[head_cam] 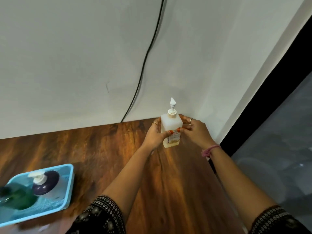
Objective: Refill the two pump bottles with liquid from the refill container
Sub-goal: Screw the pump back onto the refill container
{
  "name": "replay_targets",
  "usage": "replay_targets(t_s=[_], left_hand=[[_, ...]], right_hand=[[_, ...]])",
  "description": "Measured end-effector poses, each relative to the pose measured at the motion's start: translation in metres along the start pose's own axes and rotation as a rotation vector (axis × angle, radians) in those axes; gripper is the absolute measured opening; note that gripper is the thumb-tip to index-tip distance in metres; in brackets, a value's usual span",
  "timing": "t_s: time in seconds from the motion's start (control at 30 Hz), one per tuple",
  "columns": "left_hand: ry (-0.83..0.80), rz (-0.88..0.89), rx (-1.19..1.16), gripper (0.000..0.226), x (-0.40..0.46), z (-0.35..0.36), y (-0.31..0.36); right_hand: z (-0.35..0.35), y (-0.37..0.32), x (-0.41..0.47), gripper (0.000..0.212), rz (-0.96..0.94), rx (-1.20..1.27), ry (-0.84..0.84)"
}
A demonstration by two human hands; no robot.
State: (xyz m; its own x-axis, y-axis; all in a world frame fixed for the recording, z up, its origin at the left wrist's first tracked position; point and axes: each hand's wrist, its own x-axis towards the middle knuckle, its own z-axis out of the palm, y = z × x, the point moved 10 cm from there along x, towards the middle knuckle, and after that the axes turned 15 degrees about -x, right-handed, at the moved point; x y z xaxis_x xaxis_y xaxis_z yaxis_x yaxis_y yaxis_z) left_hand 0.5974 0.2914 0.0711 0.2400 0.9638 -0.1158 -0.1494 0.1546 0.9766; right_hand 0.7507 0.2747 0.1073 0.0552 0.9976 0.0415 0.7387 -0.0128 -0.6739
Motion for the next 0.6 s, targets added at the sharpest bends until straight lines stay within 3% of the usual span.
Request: replay_targets(t_s=[0.2, 0.6], left_hand=[[0.017, -0.032, 0.0, 0.068, 0.067, 0.036, -0.02], [0.049, -0.09, 0.025, 0.071, 0.139, 0.054, -0.078]], right_hand=[[-0.018, 0.048, 0.042, 0.048, 0.009, -0.041, 0.169], [0.002, 0.12, 0.095, 0.044, 0.089, 0.018, 0.168]])
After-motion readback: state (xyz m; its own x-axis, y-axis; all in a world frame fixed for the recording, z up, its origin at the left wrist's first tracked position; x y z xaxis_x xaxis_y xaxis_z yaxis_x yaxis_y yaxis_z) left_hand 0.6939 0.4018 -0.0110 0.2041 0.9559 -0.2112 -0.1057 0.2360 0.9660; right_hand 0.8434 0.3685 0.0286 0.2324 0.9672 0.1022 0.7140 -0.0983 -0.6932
